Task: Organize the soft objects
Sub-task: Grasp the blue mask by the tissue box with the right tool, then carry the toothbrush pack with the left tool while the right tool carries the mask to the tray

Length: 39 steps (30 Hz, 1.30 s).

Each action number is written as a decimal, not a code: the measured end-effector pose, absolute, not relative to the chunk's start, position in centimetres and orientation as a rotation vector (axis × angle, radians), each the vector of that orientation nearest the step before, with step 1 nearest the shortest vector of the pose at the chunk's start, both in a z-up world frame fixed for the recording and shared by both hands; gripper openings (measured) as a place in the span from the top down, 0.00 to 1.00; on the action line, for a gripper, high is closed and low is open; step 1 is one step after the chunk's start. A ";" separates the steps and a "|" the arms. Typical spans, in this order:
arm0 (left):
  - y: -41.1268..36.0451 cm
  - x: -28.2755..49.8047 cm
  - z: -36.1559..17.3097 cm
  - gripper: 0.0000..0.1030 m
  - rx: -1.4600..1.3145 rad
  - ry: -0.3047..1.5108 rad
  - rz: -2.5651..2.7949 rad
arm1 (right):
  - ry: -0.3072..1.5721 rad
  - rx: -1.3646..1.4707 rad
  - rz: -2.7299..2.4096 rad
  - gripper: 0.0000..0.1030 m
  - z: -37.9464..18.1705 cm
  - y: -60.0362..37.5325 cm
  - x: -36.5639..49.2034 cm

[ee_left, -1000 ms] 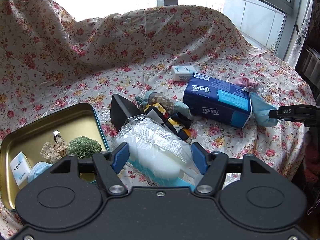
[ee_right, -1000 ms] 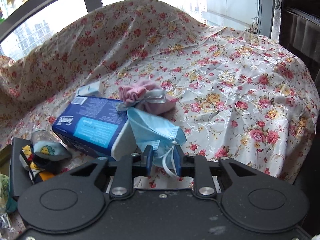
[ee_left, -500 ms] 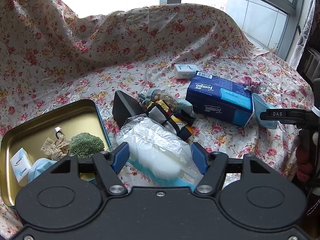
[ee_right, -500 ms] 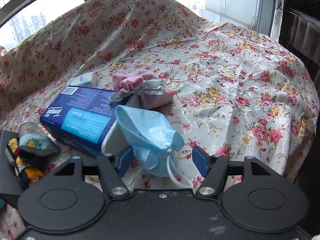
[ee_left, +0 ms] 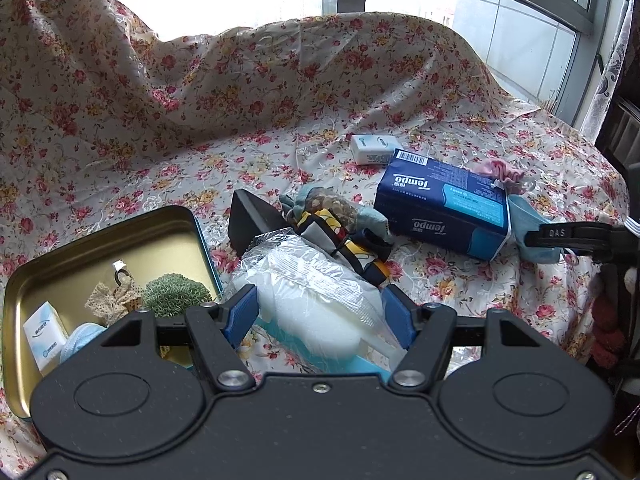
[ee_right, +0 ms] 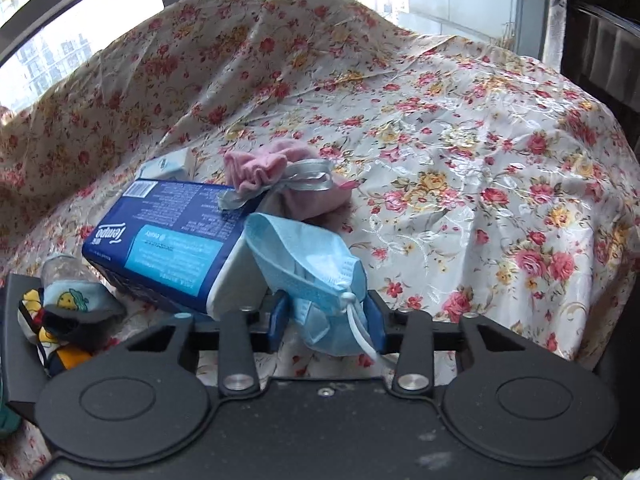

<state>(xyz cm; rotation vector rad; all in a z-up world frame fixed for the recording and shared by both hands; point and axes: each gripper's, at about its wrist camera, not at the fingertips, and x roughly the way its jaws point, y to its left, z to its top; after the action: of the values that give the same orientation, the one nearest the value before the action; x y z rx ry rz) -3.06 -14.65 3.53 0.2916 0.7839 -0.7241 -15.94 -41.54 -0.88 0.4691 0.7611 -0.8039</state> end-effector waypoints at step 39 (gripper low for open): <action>-2.8 9.2 5.6 0.38 0.165 0.653 -0.251 | 0.632 0.327 -0.454 0.72 8.7 -26.9 -12.0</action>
<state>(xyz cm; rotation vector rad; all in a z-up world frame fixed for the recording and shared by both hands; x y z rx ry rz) 9.20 -2.79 5.55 0.1650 0.6526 -0.2513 -11.96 -26.92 8.66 0.3267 0.6320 -0.4539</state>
